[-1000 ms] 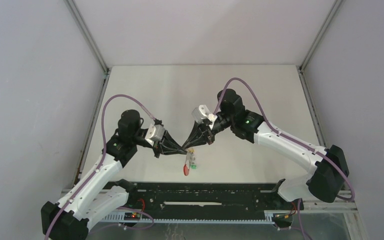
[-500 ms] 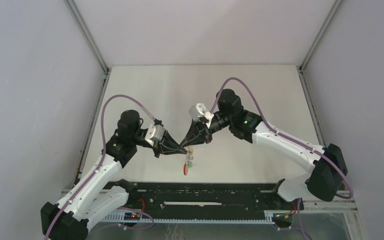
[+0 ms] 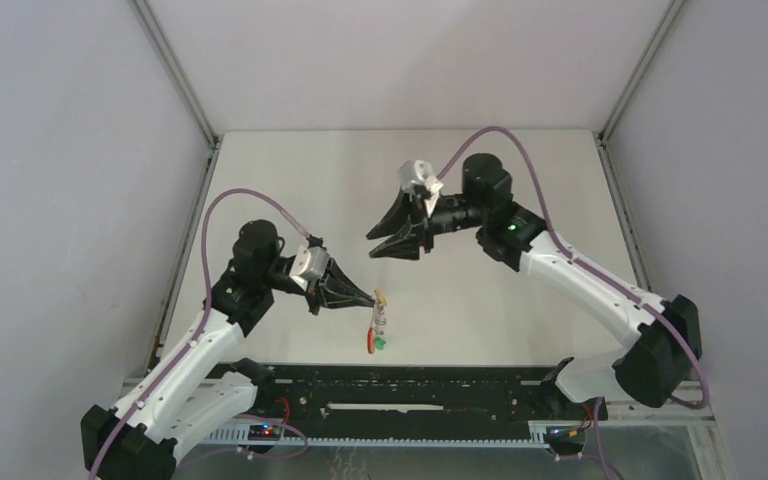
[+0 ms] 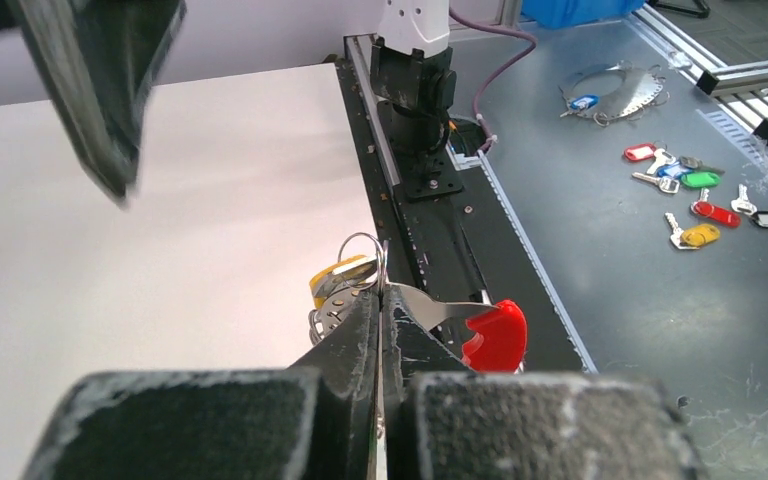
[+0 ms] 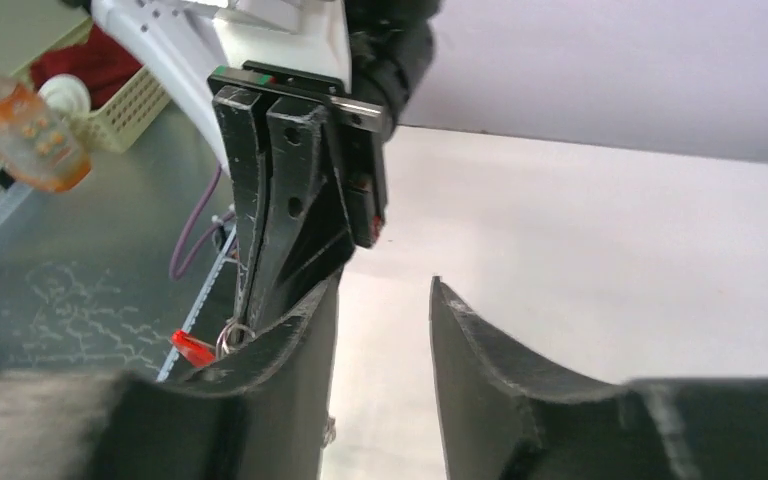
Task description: Put the keys on the keyring
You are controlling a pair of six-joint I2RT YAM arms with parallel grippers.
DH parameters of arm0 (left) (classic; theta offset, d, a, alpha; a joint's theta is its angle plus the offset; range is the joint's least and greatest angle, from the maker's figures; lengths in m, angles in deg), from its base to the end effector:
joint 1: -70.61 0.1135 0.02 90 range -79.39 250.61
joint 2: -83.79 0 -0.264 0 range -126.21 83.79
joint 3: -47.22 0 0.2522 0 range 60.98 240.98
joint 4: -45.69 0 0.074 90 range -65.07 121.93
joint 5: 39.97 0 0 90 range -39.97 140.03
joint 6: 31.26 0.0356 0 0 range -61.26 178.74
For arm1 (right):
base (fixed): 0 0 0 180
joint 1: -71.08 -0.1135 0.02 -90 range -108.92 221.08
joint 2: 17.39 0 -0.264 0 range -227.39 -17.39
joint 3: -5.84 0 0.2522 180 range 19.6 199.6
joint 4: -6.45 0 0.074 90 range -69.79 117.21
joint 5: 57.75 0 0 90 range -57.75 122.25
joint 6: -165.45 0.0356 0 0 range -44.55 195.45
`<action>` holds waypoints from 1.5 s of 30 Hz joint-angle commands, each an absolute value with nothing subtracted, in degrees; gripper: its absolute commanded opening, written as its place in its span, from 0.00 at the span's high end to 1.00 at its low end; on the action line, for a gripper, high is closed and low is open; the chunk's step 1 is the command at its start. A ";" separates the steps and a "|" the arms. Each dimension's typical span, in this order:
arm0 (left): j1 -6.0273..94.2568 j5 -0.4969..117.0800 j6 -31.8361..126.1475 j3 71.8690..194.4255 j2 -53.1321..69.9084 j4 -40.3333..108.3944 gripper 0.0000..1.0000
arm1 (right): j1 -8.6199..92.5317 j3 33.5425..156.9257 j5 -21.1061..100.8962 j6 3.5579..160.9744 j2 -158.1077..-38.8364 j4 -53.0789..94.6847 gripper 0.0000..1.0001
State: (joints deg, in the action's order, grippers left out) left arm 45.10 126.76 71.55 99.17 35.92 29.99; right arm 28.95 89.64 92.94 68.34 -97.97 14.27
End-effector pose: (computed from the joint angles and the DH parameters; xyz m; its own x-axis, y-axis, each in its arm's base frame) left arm 0.1430 -0.1066 0.3107 0.0354 0.0395 -0.9986 0.9757 -0.2176 0.0260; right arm 0.2163 0.2375 0.3808 0.0614 -0.0262 -0.9978 -0.9729 -0.2250 -0.0540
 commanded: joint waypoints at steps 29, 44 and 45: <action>44.07 114.08 43.53 95.83 38.18 59.76 1.00 | 28.20 83.20 87.64 72.72 -85.20 27.00 0.48; 44.08 113.80 44.36 95.53 38.08 58.89 1.00 | 25.88 83.23 85.50 71.43 -84.97 23.60 0.54; 44.07 113.76 44.47 95.52 38.09 58.84 1.00 | 25.76 83.21 85.17 71.11 -84.78 23.77 0.54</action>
State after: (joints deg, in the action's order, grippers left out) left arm 44.46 114.43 44.15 95.54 37.25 57.14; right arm 26.57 81.84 86.49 71.88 -86.10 25.38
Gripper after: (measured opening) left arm 0.006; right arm 0.467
